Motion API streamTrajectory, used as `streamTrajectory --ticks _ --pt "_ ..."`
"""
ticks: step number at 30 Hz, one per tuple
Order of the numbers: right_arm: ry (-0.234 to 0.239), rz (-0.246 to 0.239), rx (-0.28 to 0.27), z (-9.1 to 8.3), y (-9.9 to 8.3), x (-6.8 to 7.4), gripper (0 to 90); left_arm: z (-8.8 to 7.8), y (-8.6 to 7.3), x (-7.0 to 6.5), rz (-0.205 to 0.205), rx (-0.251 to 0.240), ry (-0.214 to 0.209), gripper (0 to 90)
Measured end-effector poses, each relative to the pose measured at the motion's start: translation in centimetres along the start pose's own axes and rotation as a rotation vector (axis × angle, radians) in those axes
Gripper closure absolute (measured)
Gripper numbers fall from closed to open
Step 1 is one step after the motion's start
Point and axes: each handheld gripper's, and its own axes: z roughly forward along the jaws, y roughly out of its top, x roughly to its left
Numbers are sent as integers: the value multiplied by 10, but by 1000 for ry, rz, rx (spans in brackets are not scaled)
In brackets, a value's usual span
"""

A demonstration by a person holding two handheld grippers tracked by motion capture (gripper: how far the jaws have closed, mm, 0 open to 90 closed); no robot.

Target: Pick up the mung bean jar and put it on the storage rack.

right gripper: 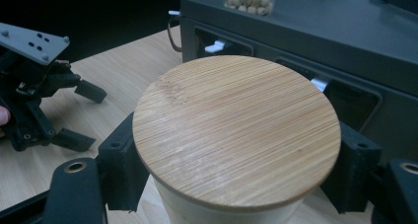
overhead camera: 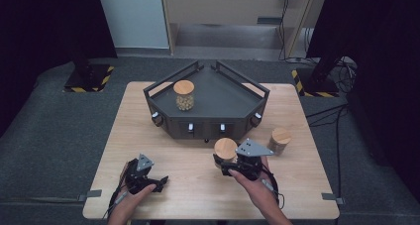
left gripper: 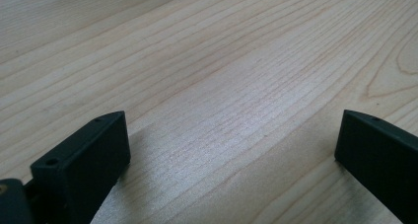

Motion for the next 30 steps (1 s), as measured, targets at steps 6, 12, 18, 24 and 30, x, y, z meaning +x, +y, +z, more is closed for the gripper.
streamTrajectory --ticks 6,12,18,24,30 --pt "0 9 0 1 7 -3 253 0 1 0 1 1 1 0" --pt "-12 12 3 0 11 -4 253 0 1 0 0 1 1 0" --pt "-16 -3 2 -1 19 -5 253 1 0 0 -1 0 2 0" --pt "-14 -12 2 -2 27 -6 253 0 1 0 -1 1 2 0" --pt "-11 -10 5 2 33 -8 253 1 0 0 -2 -1 2 0"
